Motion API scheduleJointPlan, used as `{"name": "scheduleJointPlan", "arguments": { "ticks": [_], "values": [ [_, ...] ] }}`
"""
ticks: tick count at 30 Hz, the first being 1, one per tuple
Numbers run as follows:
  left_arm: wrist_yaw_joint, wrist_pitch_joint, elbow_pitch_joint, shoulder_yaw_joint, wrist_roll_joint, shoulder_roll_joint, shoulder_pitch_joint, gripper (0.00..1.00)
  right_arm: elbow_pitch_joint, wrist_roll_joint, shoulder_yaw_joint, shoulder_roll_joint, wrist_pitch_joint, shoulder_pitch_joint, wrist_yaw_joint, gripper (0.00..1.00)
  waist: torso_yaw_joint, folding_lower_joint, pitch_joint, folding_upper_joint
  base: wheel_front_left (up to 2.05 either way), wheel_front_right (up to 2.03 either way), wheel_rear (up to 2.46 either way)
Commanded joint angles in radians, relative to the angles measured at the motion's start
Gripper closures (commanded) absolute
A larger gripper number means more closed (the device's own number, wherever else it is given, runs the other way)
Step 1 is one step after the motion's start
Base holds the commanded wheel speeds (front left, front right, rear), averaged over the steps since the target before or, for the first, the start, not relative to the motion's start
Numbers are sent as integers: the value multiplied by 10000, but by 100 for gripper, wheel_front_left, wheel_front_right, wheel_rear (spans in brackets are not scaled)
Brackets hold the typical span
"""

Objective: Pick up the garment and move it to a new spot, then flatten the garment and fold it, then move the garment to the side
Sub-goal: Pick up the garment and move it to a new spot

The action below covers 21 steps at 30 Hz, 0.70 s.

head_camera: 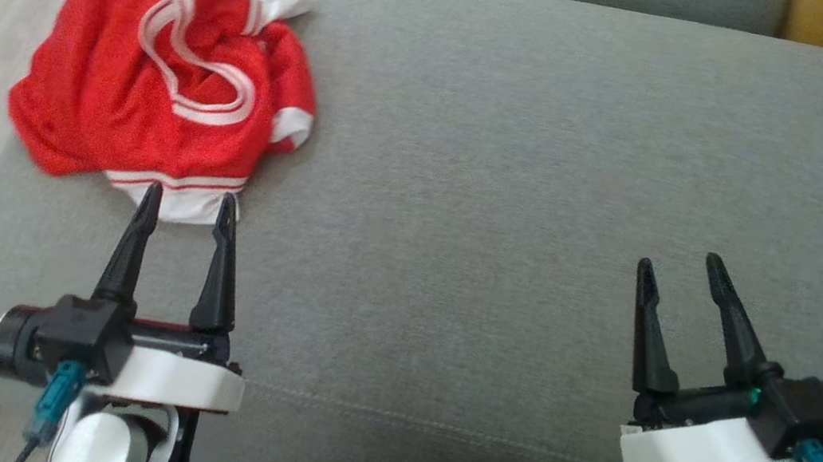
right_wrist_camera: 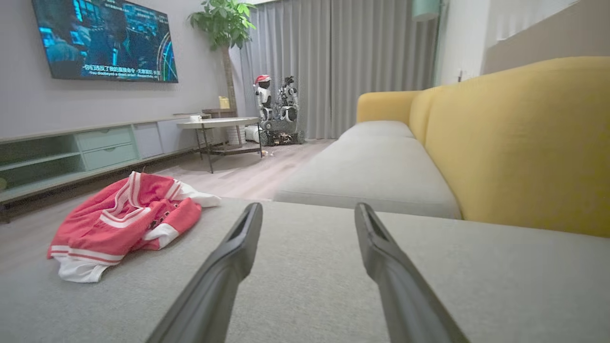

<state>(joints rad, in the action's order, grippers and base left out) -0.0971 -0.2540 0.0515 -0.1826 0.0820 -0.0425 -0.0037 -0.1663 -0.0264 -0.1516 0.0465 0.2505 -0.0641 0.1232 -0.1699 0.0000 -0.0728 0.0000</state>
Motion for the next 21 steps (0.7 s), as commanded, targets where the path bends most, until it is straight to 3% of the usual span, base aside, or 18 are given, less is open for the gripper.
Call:
{"name": "scheduleJointPlan", "arguments": {
  "ticks": [1,21],
  "values": [
    [-73,-78,446,302,16,-78,-454,0,359,-168,-301,37,113,-425,75,0,-407,0,-175,0,0,0,0],
    [-325,-78,841,396,235,-78,-263,0,345,-507,-205,37,113,-376,75,0,-2413,0,-299,0,0,0,0]
  ]
}}
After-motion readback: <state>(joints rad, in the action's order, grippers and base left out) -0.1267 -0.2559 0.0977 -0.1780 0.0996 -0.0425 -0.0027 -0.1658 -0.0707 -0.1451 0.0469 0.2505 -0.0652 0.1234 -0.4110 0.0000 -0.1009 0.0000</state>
